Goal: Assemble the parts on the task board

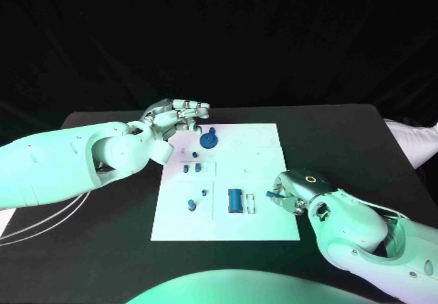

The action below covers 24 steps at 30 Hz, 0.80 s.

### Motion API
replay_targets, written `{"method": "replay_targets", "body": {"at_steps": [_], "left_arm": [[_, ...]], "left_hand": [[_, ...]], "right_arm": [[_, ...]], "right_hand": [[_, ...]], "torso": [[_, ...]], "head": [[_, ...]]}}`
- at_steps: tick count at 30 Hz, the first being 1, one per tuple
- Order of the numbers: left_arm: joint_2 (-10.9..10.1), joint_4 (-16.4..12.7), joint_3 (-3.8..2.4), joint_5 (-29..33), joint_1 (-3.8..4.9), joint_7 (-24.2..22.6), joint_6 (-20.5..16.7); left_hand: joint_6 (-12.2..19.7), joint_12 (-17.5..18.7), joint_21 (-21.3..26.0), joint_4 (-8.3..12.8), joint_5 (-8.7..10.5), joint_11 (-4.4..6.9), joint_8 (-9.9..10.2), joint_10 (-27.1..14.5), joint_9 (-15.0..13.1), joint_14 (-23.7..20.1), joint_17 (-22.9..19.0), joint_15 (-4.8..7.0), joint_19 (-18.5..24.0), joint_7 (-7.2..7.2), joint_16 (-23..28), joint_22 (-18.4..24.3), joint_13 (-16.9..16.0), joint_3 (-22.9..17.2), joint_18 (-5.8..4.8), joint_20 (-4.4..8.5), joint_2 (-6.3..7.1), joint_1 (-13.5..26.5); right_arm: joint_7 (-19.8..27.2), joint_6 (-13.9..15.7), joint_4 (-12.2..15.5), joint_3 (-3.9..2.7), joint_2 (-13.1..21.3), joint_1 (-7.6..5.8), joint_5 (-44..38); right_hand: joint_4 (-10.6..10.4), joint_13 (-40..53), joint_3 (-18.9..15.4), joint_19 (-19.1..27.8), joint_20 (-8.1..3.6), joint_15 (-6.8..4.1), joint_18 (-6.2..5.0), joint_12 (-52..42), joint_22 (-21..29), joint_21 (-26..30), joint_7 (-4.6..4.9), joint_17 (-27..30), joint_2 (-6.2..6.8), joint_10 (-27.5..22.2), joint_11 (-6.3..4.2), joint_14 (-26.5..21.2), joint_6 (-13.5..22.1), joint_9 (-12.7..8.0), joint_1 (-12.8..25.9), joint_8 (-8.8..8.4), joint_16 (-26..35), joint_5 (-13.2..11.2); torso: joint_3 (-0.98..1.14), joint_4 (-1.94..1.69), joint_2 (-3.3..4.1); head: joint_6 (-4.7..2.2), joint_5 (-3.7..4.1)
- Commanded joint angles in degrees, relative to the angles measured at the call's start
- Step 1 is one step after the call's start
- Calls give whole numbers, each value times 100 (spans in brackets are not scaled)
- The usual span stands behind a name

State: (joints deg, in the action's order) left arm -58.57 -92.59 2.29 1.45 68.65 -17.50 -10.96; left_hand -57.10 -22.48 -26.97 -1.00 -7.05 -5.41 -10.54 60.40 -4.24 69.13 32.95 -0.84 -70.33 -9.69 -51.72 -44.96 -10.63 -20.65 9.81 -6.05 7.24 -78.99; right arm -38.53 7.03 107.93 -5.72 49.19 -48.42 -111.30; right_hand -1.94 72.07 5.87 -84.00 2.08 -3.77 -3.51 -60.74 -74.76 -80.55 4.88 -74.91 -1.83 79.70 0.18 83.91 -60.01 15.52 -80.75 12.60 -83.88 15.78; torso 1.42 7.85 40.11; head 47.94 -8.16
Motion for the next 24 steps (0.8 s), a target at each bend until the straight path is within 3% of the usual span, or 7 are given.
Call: {"method": "replay_targets", "body": {"at_steps": [1,7,16,21,24], "left_arm": [[10,-11,-3,-48,2,-29,104],[13,-15,-3,-50,2,-31,111],[15,-29,-3,-50,2,-33,121],[16,-38,-3,-50,2,-31,130],[18,-40,-3,-50,2,-31,131]], "left_hand": [[36,-34,38,0,-18,-3,-32,-53,3,-39,-6,12,6,-11,-24,10,-7,40,56,-28,-60,14],[38,-43,42,1,-19,-3,-38,-60,3,-42,-9,11,5,-11,-28,12,-8,42,57,-29,-67,13],[38,-47,44,3,-20,-3,-40,-62,2,-43,-10,12,5,-10,-29,12,-8,40,57,-29,-72,9],[38,-47,44,3,-20,-3,-40,-62,2,-43,-10,12,5,-10,-29,12,-8,40,57,-29,-72,9],[38,-47,44,3,-20,-3,-40,-62,2,-43,-10,12,5,-10,-29,12,-8,40,57,-29,-72,9]], "right_arm": [[-267,224,-37,79,58,105,401],[-133,984,189,3,141,69,838],[14,1674,406,-44,143,25,1567],[61,1817,412,-48,114,18,2100],[54,1710,402,-49,74,14,2320]], "right_hand": [[12,47,267,-52,-19,-32,33,-54,-14,-25,-18,-729,109,29,-36,448,-68,26,138,4,-34,126],[-67,77,603,-64,-28,-39,36,-101,-39,-39,-29,-751,236,79,-42,454,-112,24,423,-6,-46,194],[-176,103,845,-71,-38,-49,38,-136,-49,-44,-46,-767,375,124,-49,458,-143,40,717,2,-56,297],[-228,111,895,-74,-39,-49,39,-146,-55,-47,-47,-772,395,136,-48,460,-146,46,813,3,-59,309],[-246,113,903,-75,-39,-48,39,-147,-55,-47,-45,-773,416,138,-47,460,-145,48,854,2,-60,325]], "torso": [[-2,3,-2],[0,-1,3],[6,0,9],[-3,-1,3],[1,1,8]], "head": [[-16,-1],[-33,5],[-47,2],[-42,9],[-34,6]]}}
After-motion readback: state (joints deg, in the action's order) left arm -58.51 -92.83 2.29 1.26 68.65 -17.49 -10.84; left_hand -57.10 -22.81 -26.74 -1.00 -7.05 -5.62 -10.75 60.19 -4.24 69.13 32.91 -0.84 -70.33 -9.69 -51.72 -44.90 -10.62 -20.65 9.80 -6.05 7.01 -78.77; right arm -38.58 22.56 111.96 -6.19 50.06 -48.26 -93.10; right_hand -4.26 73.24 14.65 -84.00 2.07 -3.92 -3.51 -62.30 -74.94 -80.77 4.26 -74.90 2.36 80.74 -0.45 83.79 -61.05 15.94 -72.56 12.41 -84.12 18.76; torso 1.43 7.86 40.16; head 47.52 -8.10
